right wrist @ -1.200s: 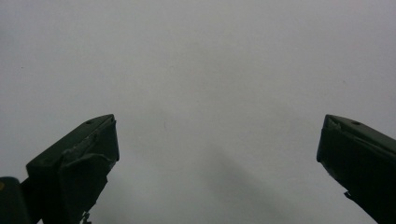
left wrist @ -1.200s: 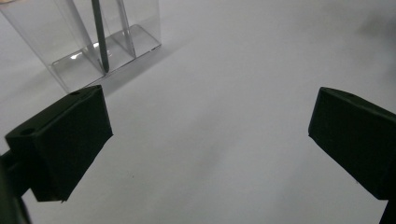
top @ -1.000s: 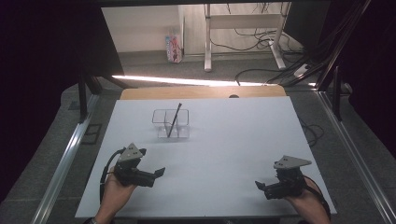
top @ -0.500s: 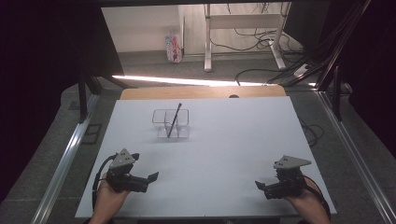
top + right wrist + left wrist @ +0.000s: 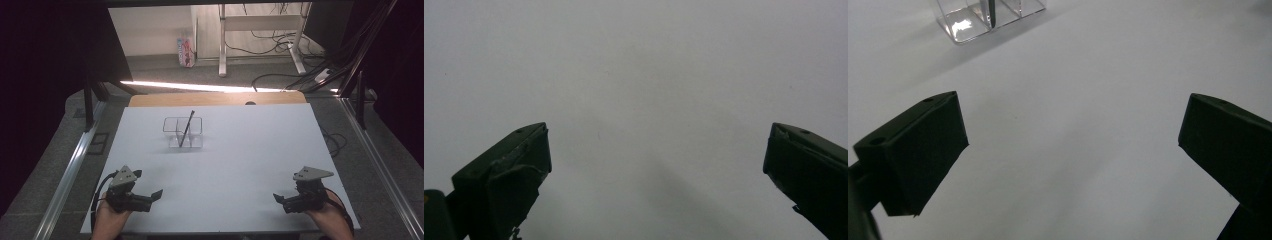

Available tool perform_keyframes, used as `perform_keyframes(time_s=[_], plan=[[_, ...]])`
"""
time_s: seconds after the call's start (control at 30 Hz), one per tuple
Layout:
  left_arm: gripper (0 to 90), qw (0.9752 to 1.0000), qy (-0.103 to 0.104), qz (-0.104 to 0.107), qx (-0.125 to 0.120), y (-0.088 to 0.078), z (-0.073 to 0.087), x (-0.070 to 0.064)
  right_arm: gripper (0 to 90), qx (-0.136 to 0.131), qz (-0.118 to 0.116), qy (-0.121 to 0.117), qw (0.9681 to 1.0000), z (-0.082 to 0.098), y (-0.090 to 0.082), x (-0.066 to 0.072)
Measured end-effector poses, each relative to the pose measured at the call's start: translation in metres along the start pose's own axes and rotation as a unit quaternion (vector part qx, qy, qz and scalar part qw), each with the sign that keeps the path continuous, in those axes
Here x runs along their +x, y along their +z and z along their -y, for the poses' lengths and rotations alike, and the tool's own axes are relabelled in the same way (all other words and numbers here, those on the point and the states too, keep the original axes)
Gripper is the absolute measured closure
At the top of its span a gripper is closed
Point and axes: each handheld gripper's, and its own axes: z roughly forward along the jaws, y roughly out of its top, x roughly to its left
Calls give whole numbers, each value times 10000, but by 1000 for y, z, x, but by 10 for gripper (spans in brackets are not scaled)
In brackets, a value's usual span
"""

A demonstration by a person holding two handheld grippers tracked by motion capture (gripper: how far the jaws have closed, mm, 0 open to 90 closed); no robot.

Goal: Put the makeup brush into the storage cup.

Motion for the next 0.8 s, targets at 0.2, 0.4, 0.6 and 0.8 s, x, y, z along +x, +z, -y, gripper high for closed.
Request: perform_keyframes(time_s=[0.2, 0.4, 0.6, 0.8], plan=[[0, 10000, -32, -65, 15, -4, 6, 1, 0, 10, 5, -3, 10000, 0, 0, 0], [0, 9998, -27, -170, 110, -6, 11, 1, 0, 25, 7, -2, 10000, 0, 0, 0], [0, 9992, -17, -273, 275, -5, 17, 1, 0, 46, 4, -2, 10000, 0, 1, 0], [0, 9989, -88, -306, 351, -5, 19, 3, 0, 62, 1, 1, 10000, 0, 1, 0]])
